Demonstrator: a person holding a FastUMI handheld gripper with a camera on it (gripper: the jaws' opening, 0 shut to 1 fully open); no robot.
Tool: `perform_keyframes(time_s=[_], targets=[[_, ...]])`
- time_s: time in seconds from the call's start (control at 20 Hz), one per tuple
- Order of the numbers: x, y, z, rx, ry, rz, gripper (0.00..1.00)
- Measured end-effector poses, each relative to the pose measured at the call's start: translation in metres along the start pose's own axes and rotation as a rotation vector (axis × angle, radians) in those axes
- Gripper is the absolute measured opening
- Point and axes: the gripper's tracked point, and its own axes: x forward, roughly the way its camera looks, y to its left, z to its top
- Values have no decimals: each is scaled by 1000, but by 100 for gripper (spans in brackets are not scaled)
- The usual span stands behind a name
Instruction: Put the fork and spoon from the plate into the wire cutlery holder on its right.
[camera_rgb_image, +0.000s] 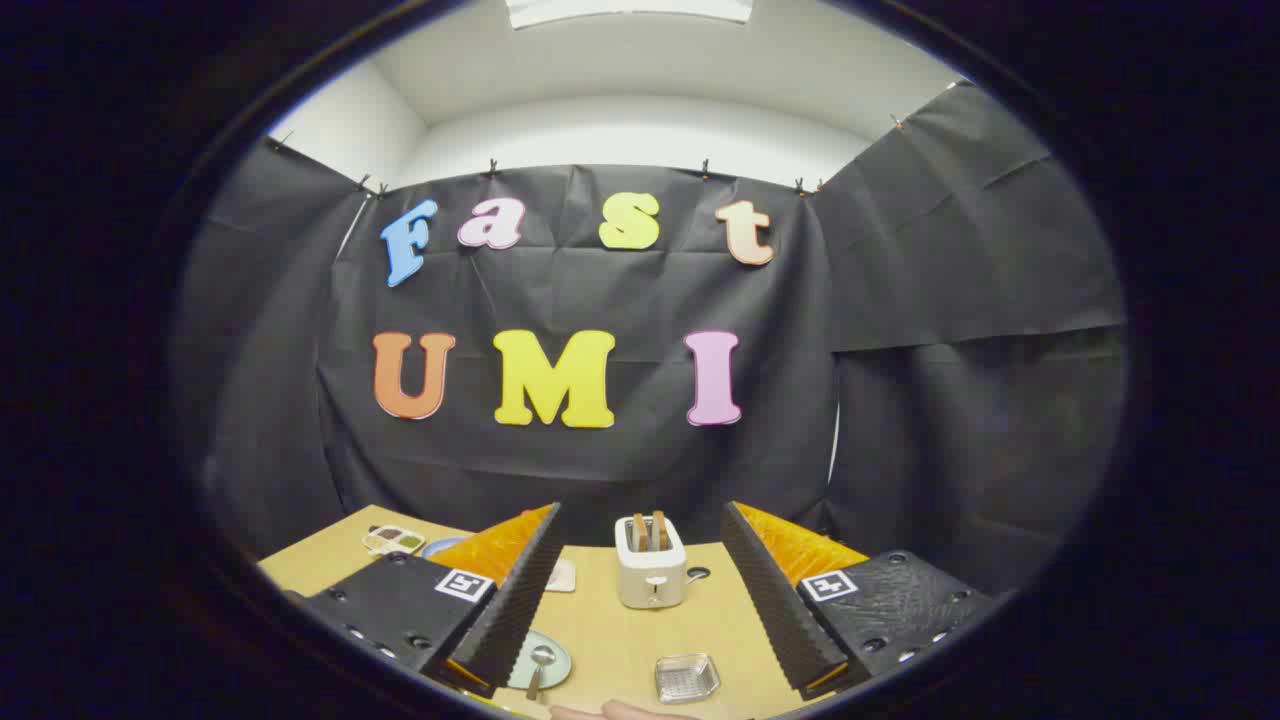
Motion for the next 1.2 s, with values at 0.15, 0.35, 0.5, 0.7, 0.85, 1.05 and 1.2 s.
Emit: perform_keyframes(time_s=[0.15, 0.35, 0.5, 0.7, 0.85, 1.05, 1.2], targets=[[-1, 7, -6, -11, 24, -3, 96], [-2, 13, -7, 20, 38, -20, 96], [-2, 22, -4, 27, 31, -25, 96], [1, 35, -10, 3, 52, -23, 96], [7, 49, -21, -10, 56, -19, 96], [24, 76, -54, -30, 89, 20, 96], [47, 97, -112, -23, 198, 37, 96]])
